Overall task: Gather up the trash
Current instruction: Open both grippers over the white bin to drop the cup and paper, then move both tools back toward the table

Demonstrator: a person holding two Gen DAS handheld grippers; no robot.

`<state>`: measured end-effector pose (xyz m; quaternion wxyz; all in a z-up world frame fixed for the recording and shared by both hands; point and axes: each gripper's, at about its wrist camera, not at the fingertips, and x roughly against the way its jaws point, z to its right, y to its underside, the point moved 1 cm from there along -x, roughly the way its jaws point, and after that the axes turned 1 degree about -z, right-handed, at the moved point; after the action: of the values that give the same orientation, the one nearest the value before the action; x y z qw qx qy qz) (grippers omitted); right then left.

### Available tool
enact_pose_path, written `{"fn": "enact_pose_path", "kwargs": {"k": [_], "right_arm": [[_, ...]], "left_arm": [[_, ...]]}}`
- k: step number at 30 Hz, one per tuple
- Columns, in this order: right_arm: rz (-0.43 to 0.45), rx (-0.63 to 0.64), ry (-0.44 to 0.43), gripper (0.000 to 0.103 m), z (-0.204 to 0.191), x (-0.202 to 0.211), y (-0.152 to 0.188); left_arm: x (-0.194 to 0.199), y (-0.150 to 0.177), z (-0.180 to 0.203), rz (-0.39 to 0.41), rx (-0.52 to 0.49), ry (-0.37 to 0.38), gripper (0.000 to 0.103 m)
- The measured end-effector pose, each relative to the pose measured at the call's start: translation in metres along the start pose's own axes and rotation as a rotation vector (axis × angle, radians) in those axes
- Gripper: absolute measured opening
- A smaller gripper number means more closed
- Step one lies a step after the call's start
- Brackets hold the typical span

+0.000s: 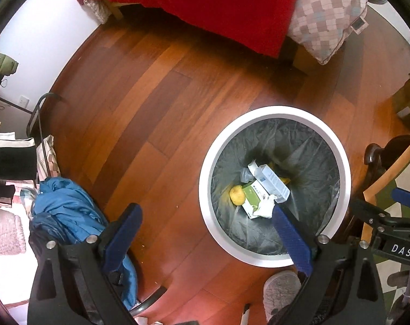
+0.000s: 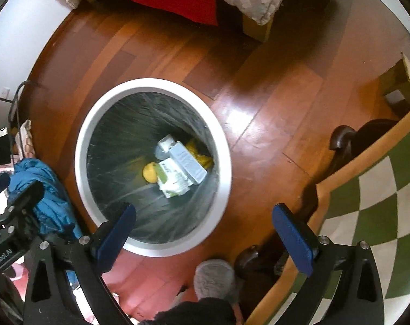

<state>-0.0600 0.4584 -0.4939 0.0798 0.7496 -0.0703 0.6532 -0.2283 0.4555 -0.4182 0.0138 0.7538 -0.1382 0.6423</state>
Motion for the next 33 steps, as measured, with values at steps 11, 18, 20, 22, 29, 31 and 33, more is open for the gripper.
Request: {"fn": "enact_pose_path", "kwargs": {"k": [11,18,20,22,29,31,33], "right_arm": [[0.069,-0.022,0.015,0.102,0.009,0.048,0.013],[0.137,-0.032,-0.005,0.102,0.011,0.095,0.036],[0.158,-0.032,-0.015,0.102,0.011,0.11,0.045],[0.178,-0.03,-0.02,0.102,0.011,0.123,0.054],[0.271,-0.032,-0.06,0.102,0.015,0.18,0.097],[0.297,-0.035,-0.074,0.102,0.017,0.197,0.109],[0.326,-0.037,-0.093,0.102,0.02,0.215,0.122]], "left_arm": [[0.04,0.006,-0.001,0.055,0.018,0.038,0.098],[0.079,0.024,-0.003,0.112,0.024,0.065,0.098],[0.094,0.03,-0.005,0.135,0.027,0.073,0.098],[0.107,0.037,-0.007,0.155,0.031,0.083,0.098],[0.157,0.063,-0.012,0.234,0.035,0.103,0.098],[0.169,0.071,-0.012,0.251,0.036,0.114,0.098],[0.182,0.079,-0.011,0.27,0.032,0.125,0.098]]}}
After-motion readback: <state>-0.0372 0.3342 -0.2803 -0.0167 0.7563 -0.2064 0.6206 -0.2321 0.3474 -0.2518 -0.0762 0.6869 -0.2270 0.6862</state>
